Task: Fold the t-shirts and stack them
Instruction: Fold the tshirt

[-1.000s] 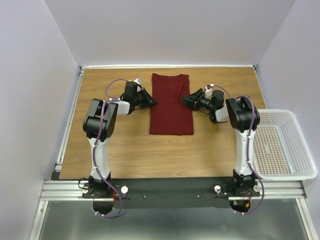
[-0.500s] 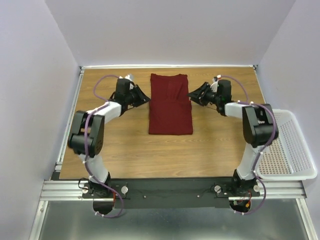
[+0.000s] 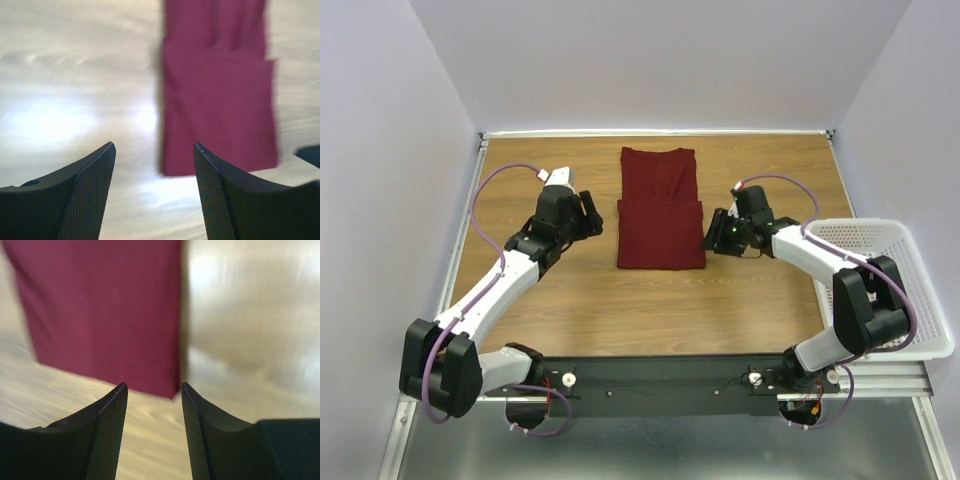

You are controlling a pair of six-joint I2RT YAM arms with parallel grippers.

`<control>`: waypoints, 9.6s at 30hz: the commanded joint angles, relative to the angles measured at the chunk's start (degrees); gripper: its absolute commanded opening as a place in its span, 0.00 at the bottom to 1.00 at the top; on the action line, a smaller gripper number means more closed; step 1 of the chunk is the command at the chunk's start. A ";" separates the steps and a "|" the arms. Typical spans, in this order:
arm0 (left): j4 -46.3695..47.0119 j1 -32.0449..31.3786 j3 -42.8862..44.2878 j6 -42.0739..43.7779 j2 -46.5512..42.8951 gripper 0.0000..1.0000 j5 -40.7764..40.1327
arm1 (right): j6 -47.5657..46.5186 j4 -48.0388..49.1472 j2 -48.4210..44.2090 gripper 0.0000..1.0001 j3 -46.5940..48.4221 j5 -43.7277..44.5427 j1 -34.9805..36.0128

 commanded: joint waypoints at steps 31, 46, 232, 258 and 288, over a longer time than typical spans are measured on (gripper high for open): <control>-9.80 -14.55 1.58 -0.07 9.05 0.71 -6.91 | -0.04 -13.10 14.95 0.14 3.53 22.29 13.69; -14.89 -16.84 9.41 -0.25 24.25 0.63 -5.15 | -1.01 -13.18 14.34 0.01 2.92 23.79 14.92; -16.30 9.88 13.73 12.68 12.25 0.00 22.80 | -19.38 -24.87 20.42 0.01 41.00 -1.87 8.07; -27.29 -28.01 -22.76 -26.87 -34.71 0.00 29.12 | -1.44 -36.55 -20.64 0.01 -10.45 -15.33 21.25; -8.21 9.35 25.65 11.09 34.96 0.00 29.83 | -20.70 -41.49 42.10 0.01 61.44 -17.51 0.60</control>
